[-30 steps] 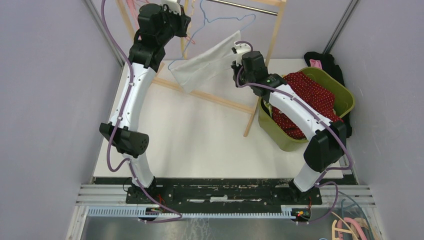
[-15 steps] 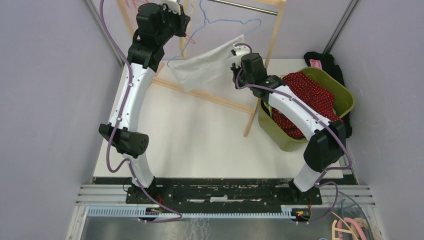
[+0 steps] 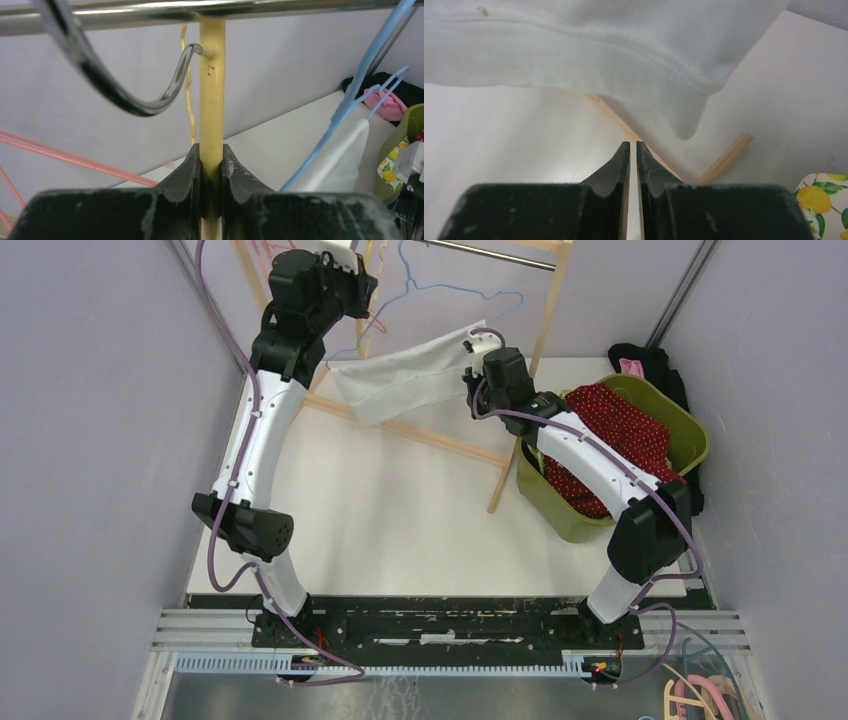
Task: Remove the skirt from the hanger
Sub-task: Place the hanger at the clothesline.
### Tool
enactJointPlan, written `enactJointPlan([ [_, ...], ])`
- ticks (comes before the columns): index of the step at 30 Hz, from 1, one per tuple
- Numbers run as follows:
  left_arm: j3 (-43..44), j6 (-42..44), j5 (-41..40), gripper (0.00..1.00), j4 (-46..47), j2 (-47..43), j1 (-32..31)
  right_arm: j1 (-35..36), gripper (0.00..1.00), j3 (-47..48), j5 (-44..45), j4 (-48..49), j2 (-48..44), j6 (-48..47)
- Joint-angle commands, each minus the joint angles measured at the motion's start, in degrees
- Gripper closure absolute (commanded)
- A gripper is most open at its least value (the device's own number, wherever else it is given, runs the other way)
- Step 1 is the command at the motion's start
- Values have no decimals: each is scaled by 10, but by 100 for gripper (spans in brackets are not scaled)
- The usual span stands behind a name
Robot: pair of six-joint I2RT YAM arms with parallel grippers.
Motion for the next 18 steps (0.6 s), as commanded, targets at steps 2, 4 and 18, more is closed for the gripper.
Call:
enactJointPlan([
  [2, -38, 32, -14, 97, 66, -56, 5, -5, 86, -1, 8, 28, -18, -2],
  [4, -55, 37, -17, 97, 72, -56, 7, -5, 86, -2, 6, 28, -18, -1],
  [18, 5, 11, 15, 97, 86, 14, 11, -17, 86, -4, 6, 29, -23, 1],
])
